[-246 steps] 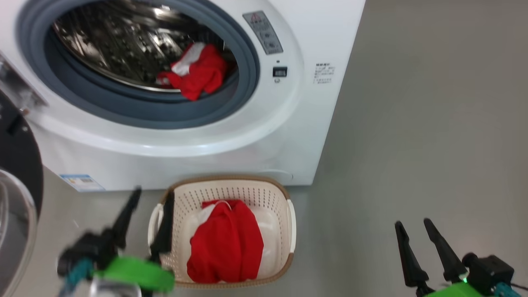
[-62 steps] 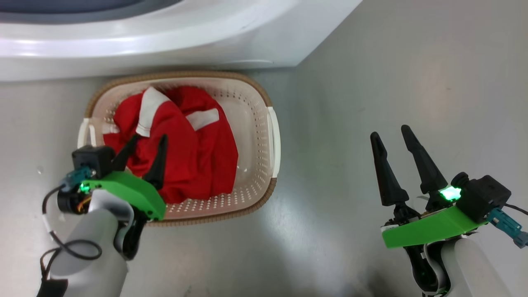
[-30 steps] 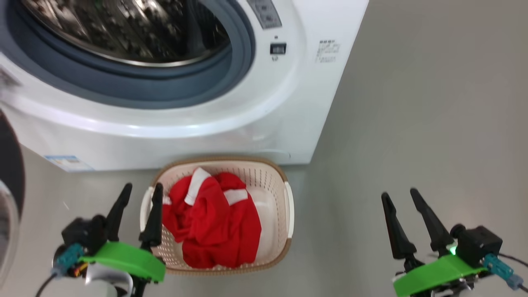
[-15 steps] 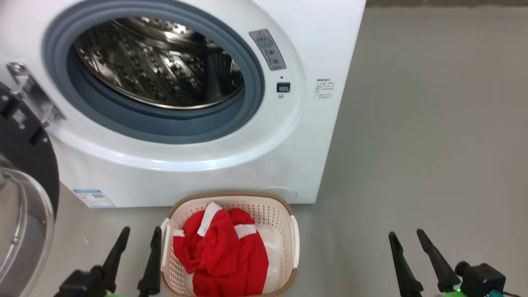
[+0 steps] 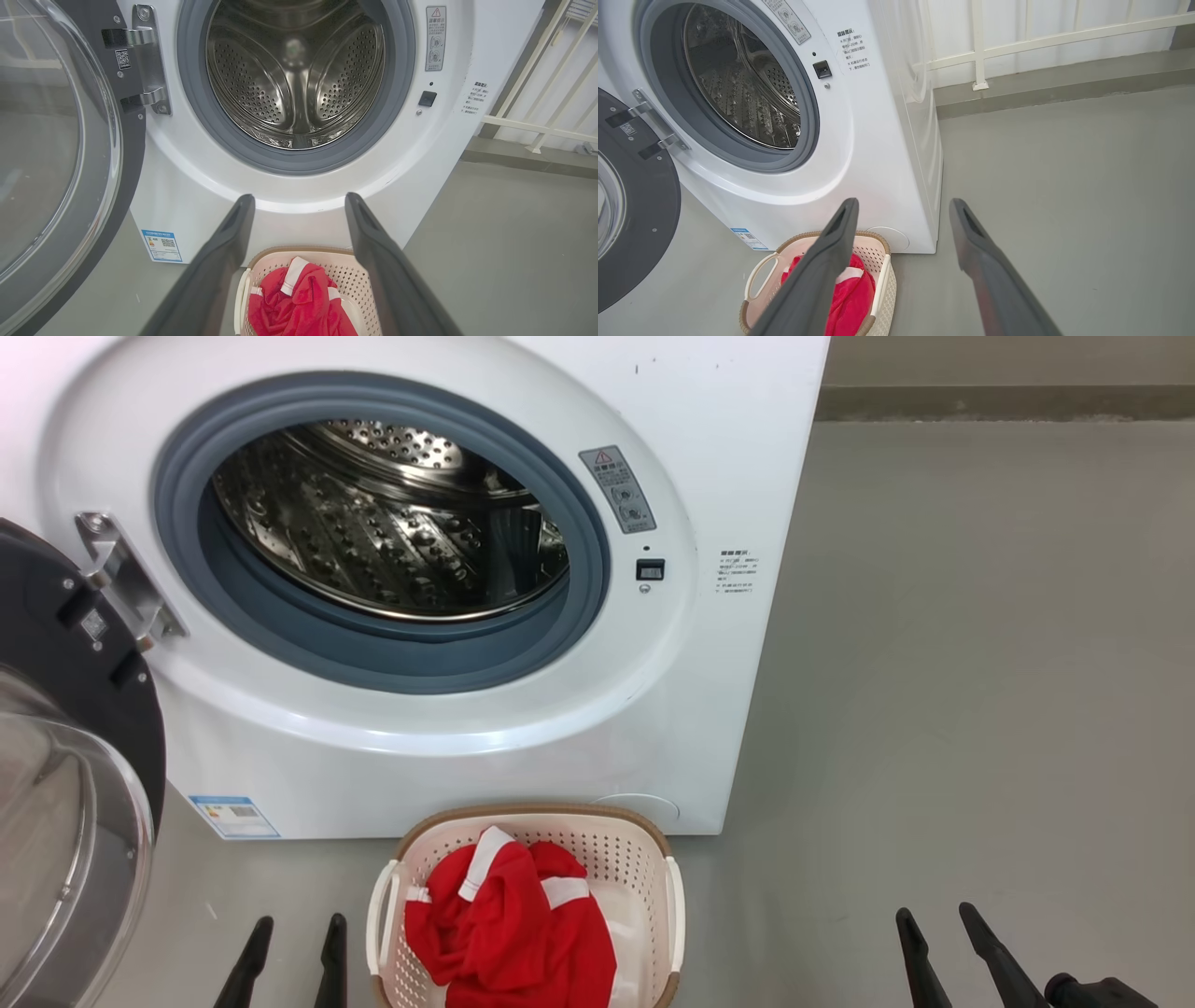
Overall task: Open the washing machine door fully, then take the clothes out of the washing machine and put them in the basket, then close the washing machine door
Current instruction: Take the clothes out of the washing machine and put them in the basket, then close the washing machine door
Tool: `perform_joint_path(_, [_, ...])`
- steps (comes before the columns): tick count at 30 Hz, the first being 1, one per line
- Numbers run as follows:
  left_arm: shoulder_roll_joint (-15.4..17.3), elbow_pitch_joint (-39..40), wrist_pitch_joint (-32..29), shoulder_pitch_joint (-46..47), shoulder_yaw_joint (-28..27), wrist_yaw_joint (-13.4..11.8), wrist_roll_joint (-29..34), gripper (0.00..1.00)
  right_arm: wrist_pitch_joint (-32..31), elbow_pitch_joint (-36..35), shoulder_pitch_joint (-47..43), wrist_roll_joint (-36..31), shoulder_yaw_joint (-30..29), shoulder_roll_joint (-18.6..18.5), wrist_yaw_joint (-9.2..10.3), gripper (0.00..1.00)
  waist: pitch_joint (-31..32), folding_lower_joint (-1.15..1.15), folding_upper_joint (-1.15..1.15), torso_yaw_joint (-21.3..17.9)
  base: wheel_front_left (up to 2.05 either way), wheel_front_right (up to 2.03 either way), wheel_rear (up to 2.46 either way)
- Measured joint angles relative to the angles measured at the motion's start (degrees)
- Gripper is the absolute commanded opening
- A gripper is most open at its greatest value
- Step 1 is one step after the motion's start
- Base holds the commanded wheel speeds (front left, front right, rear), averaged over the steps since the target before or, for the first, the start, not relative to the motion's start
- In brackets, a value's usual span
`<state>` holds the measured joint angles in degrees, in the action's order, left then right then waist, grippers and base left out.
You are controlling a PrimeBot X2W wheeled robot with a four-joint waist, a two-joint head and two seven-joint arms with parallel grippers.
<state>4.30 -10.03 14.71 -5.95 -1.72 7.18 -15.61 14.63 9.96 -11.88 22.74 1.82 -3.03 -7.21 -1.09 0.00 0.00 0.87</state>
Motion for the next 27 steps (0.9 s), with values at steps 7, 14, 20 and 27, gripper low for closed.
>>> perform_joint_path(7, [-0.41, 0.45, 0.00, -0.15, -0.25, 0.00, 0.51, 1.00, 0.00, -0.15, 0.00, 0.00, -0.13, 0.00, 0.00, 1.00, 0.10, 0.00, 0.00, 0.04, 0.00, 0.00, 0.00])
perform_joint_path(14, [-0.66, 0.60, 0.00, -0.15, -0.74, 0.00, 0.97, 1.00, 0.00, -0.19, 0.00, 0.00, -0.22, -0.10, 0.00, 1.00, 0.03, 0.00, 0.00, 0.03, 0.00, 0.00, 0.00])
perform_joint_path(20, [-0.79, 0.83, 0.00, -0.15, -0.79, 0.00, 1.02, 1.00, 0.00, -0.21, 0.00, 0.00, -0.26, -0.10, -0.01, 1.00, -0.05, 0.00, 0.00, -0.08, -0.08, 0.08, 0.00])
perform_joint_path(27, [-0.96, 1.32, 0.00, -0.14, -0.85, 0.00, 1.51, 1.00, 0.00, -0.36, 0.02, 0.00, -0.36, -0.09, 0.00, 1.00, -0.42, 0.00, 0.00, -0.02, -0.83, 0.83, 0.00])
